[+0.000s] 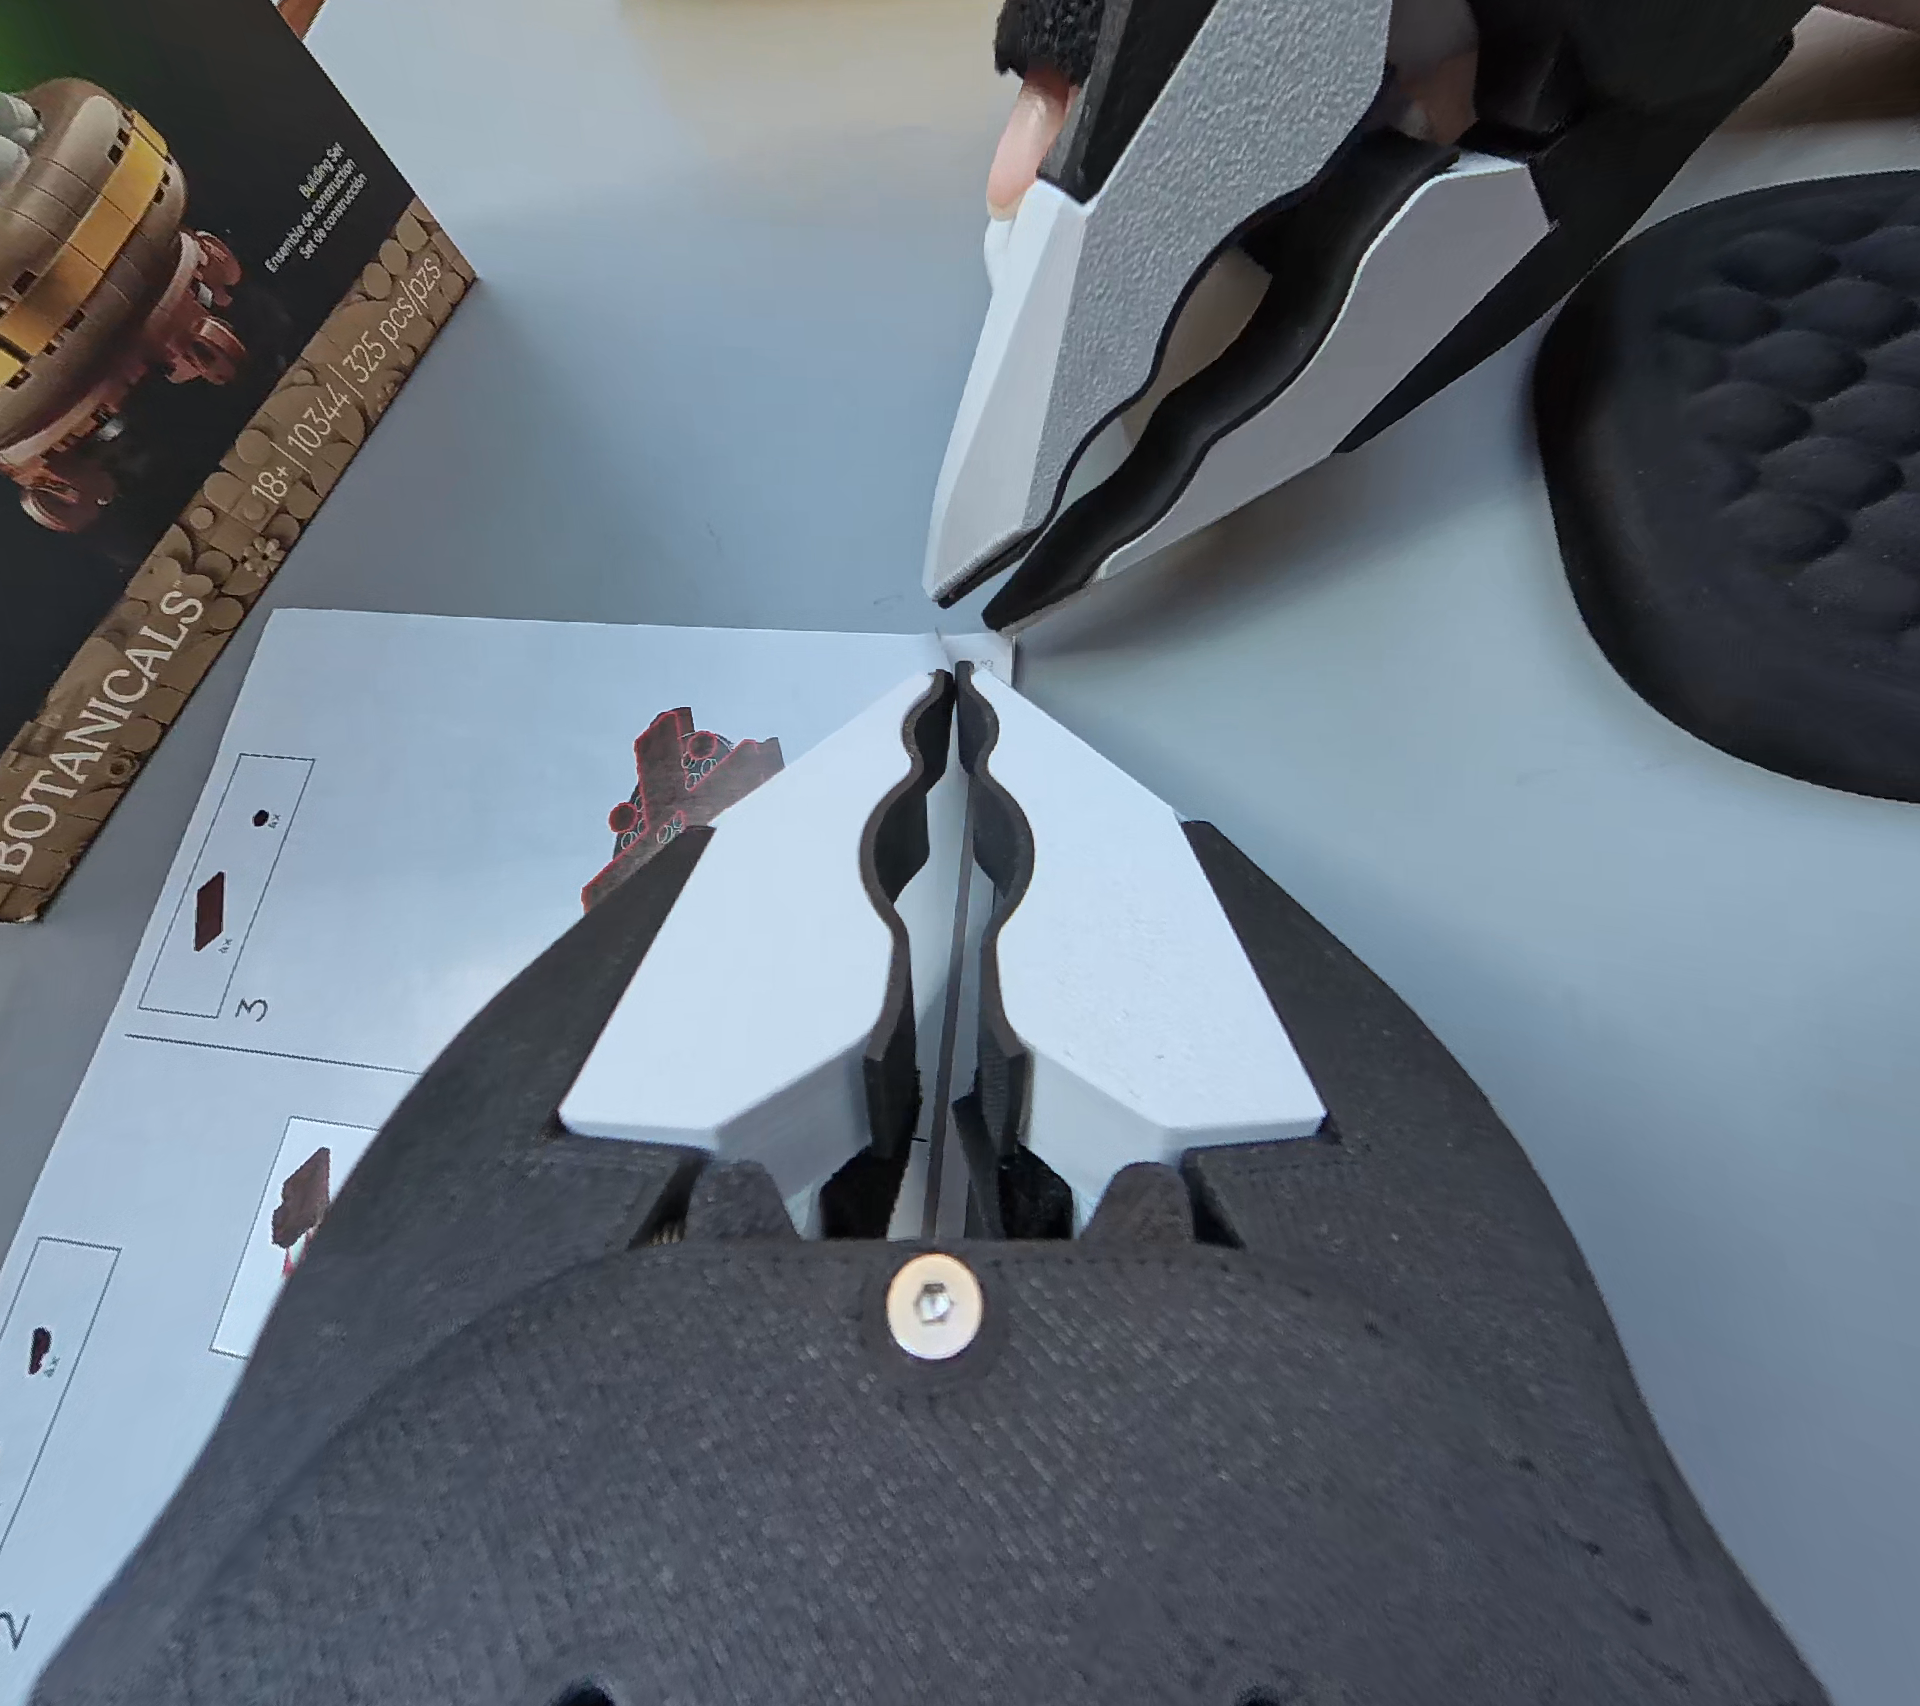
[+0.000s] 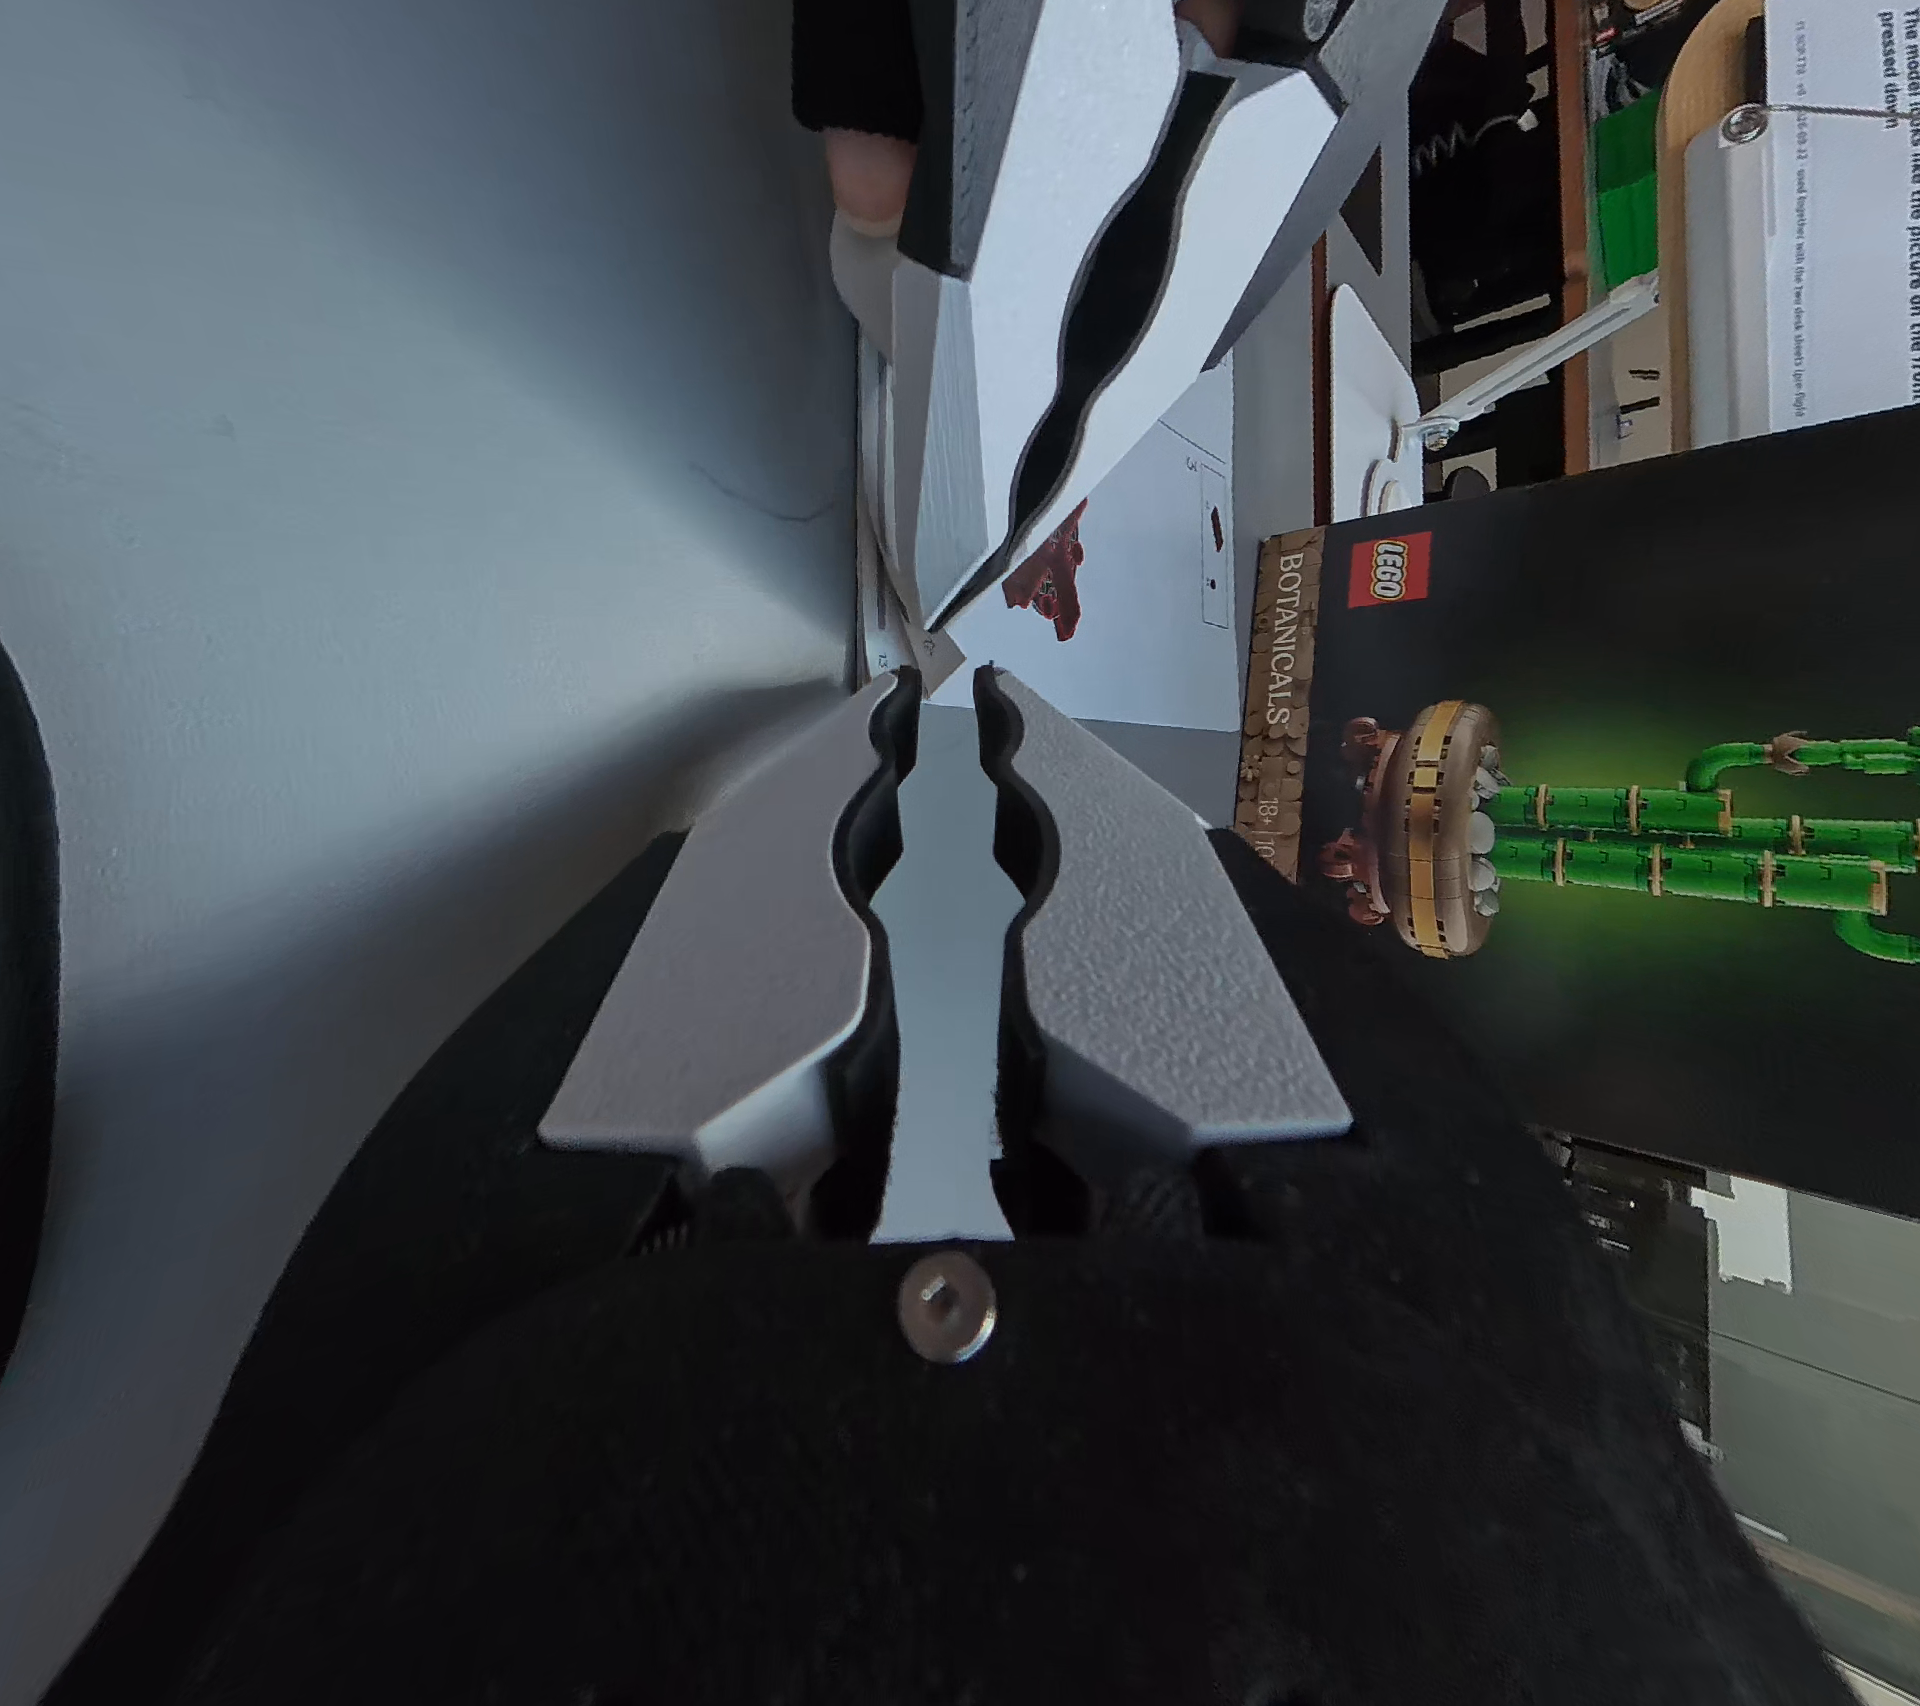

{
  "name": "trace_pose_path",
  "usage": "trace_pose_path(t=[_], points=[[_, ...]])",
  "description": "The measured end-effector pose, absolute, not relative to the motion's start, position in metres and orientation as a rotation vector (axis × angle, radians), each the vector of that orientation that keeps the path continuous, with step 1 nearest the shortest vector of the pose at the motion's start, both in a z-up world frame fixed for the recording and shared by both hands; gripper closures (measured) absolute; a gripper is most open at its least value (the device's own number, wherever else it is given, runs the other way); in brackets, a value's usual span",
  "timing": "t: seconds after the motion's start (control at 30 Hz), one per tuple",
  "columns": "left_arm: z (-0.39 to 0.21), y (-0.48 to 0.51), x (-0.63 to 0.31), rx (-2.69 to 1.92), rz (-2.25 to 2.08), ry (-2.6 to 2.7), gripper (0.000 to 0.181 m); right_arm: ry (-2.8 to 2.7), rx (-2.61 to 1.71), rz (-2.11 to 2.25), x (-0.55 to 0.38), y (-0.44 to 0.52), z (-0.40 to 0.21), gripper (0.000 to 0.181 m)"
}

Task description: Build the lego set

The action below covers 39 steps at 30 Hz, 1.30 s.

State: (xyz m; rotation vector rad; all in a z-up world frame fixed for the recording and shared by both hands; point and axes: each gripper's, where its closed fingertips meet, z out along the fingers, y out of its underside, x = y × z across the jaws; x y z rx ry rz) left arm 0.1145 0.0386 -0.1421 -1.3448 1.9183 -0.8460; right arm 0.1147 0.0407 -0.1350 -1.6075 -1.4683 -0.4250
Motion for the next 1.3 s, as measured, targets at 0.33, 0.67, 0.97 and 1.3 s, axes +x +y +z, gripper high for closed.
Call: trace_pose_path(t=[0.33,0.67,0.97,1.3], points=[[-0.139,0.04,0.114,-1.359,-0.878,1.896,0.181,-1.324,-1.664,-0.25,0.12,0.042,-0.127,0.167],[-0.108,0.043,0.109,-1.397,-1.089,1.76,0.181,-1.208,-1.654,-0.192,0.115,0.056,-0.12,0.148],[-0.107,0.026,0.105,-1.346,-1.123,1.816,0.181,-1.259,-1.516,-0.36,0.105,0.058,-0.108,0.147],[-0.112,0.036,0.103,-1.291,-0.79,1.806,0.159,-1.314,-1.473,-0.475,0.103,0.057,-0.109,0.181]])
